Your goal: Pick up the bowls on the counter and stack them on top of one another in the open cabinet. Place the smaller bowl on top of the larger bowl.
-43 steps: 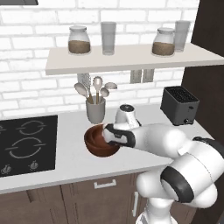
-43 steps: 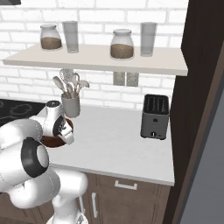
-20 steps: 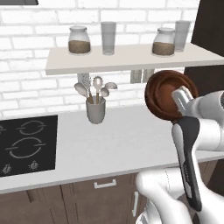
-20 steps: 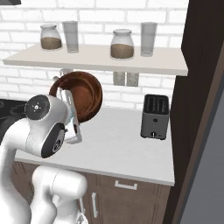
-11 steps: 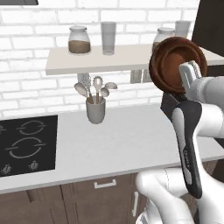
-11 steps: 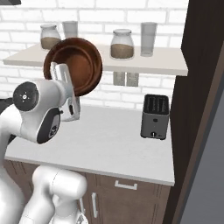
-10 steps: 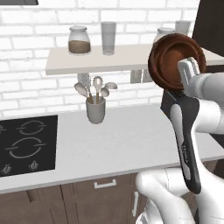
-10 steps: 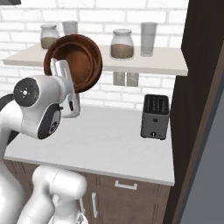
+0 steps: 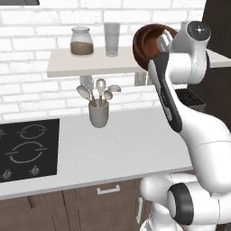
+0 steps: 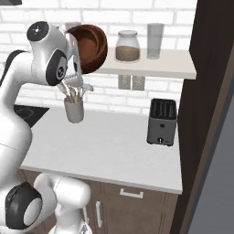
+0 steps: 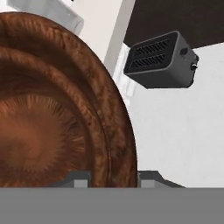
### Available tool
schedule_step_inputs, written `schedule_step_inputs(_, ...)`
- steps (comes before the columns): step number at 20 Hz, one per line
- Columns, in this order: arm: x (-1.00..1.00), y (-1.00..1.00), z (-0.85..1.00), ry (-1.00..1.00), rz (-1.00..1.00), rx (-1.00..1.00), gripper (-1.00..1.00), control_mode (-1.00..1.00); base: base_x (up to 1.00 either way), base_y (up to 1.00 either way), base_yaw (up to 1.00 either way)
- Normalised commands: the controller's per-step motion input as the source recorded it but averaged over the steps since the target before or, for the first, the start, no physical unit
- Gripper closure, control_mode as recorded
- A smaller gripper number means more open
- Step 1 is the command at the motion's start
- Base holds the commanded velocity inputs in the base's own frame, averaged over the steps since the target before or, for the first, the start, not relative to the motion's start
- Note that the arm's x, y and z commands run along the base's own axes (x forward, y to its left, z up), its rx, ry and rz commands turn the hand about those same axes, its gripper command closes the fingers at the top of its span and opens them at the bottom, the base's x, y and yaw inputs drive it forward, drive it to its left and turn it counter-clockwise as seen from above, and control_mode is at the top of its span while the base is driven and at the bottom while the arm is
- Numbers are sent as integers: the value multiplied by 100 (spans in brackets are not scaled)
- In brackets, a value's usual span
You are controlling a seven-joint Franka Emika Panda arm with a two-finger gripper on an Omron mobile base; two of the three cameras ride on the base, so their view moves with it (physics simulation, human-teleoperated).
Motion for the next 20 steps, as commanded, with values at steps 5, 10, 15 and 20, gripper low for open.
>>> schedule_step_inputs(5,25,13,4,6,0,3,100,-100,0,0,0)
schedule_step_inputs(10,42,0,-5,0,0,0,100,-100,0,0,0)
schedule_step_inputs(15,68,0,-26,0,0,0,100,-100,0,0,0)
schedule_step_inputs(20,65,0,-38,0,0,0,100,-100,0,0,0)
